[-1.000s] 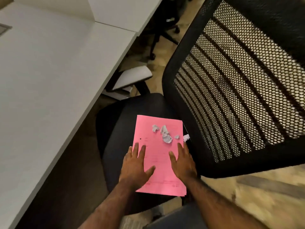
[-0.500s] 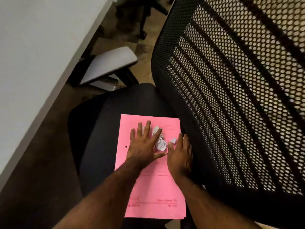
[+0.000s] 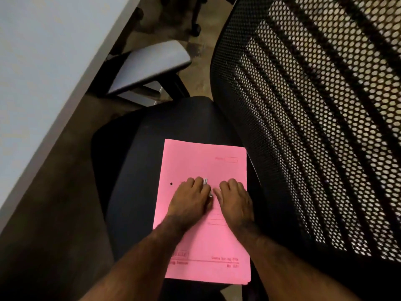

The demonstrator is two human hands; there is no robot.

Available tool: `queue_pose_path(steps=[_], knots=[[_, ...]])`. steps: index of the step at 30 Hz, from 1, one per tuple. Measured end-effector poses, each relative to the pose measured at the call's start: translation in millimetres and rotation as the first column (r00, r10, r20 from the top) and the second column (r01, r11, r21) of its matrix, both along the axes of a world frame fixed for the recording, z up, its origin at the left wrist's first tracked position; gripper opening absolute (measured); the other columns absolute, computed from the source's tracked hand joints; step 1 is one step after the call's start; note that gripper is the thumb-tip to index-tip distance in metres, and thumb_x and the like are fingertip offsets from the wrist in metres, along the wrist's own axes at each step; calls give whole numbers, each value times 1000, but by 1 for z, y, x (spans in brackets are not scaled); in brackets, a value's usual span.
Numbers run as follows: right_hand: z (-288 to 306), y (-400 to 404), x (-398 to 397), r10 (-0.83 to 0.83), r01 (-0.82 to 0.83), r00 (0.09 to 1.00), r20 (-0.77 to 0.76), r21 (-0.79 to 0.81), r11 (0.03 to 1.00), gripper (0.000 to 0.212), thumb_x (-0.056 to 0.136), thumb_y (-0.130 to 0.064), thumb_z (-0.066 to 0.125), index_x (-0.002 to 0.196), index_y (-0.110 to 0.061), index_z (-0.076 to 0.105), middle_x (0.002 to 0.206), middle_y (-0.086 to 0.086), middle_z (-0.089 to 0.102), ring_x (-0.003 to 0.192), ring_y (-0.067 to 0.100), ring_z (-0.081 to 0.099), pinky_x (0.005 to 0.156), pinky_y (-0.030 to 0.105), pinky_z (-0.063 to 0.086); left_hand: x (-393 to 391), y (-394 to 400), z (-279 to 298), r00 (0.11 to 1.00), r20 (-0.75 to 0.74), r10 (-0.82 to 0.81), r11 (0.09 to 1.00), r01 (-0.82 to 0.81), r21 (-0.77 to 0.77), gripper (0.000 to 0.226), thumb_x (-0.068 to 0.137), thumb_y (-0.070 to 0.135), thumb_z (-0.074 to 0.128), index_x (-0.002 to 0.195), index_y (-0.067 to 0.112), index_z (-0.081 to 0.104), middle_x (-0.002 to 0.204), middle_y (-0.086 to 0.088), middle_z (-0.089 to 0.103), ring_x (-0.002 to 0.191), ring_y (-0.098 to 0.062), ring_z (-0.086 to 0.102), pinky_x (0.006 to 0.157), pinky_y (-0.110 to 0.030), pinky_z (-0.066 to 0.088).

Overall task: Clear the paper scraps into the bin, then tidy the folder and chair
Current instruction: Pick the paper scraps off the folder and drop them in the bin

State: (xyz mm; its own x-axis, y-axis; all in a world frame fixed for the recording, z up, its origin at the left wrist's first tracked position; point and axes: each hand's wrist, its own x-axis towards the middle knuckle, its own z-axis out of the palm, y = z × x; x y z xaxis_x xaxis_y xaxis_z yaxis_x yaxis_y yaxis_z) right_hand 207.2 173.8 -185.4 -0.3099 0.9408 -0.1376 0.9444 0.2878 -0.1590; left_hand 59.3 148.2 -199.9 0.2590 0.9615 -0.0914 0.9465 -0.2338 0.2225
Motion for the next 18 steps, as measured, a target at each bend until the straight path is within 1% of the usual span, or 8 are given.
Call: queue_pose_path(steps=[2, 5, 7, 10, 11, 13, 15, 18], knots=[[-1, -2, 2, 53, -56, 998, -37, -67, 996, 22, 90, -32, 62, 85, -11, 60, 79, 10, 61, 68, 28, 59, 57, 36, 47, -2, -7, 0, 1000, 20, 18, 998, -17, -60, 23, 90, 43, 55, 93, 20, 53, 86, -1, 61, 66, -12, 46, 56, -27, 43], [0, -6, 1, 53, -73, 995, -90, -237, 969, 32, 100, -38, 39, 97, -11, 56, 91, 10, 60, 80, 28, 58, 68, 39, 50, -4, -14, 1, 985, 115, 125, 969, -97, -225, 22, 99, 41, 36, 98, 22, 46, 94, -1, 58, 69, -11, 43, 59, -28, 41], [7, -14, -5, 23, -78, 972, -233, -228, 971, 29, 99, -35, 42, 91, -11, 56, 85, 10, 60, 73, 27, 59, 66, 42, 52, -8, -19, 6, 962, 174, 211, 948, -158, -276, 21, 99, 41, 33, 95, 24, 44, 94, -1, 57, 69, -14, 47, 61, -29, 40], [22, -34, -27, 10, -81, 923, -384, -169, 982, 20, 96, -24, 52, 83, -11, 58, 77, 9, 60, 64, 26, 59, 58, 42, 54, -24, -41, 21, 903, 240, 356, 921, -297, -251, 23, 97, 39, 36, 89, 19, 44, 93, -7, 57, 72, -28, 55, 61, -36, 40], [28, -44, -37, 30, -101, 912, -408, -152, 983, 17, 95, -21, 54, 83, -10, 60, 75, 9, 61, 63, 25, 59, 57, 41, 54, -33, -54, 27, 862, 258, 437, 892, -379, -245, 24, 96, 39, 38, 86, 18, 44, 91, -8, 56, 72, -31, 56, 61, -38, 42], [41, -66, -64, 120, -177, 890, -440, -91, 980, 17, 94, -19, 56, 80, -10, 61, 72, 9, 62, 61, 25, 60, 54, 37, 54, -52, -86, 41, 715, 294, 634, 773, -588, -238, 24, 94, 41, 43, 80, 21, 39, 86, -7, 53, 68, -32, 58, 60, -40, 44], [54, -94, -93, 203, -260, 849, -487, -51, 964, 24, 95, -27, 53, 75, -14, 58, 69, 4, 58, 59, 23, 57, 51, 35, 49, -75, -124, 54, 543, 305, 782, 609, -768, -196, 26, 92, 37, 51, 76, 19, 41, 82, -6, 51, 65, -33, 58, 58, -40, 43], [76, -143, -142, 264, -372, 796, -544, -97, 923, 34, 98, -43, 40, 72, -22, 48, 66, -4, 51, 56, 21, 53, 50, 38, 44, -111, -193, 69, 355, 318, 879, 411, -902, -131, 25, 88, 27, 64, 75, 12, 49, 79, -9, 52, 62, -34, 57, 53, -38, 41]])
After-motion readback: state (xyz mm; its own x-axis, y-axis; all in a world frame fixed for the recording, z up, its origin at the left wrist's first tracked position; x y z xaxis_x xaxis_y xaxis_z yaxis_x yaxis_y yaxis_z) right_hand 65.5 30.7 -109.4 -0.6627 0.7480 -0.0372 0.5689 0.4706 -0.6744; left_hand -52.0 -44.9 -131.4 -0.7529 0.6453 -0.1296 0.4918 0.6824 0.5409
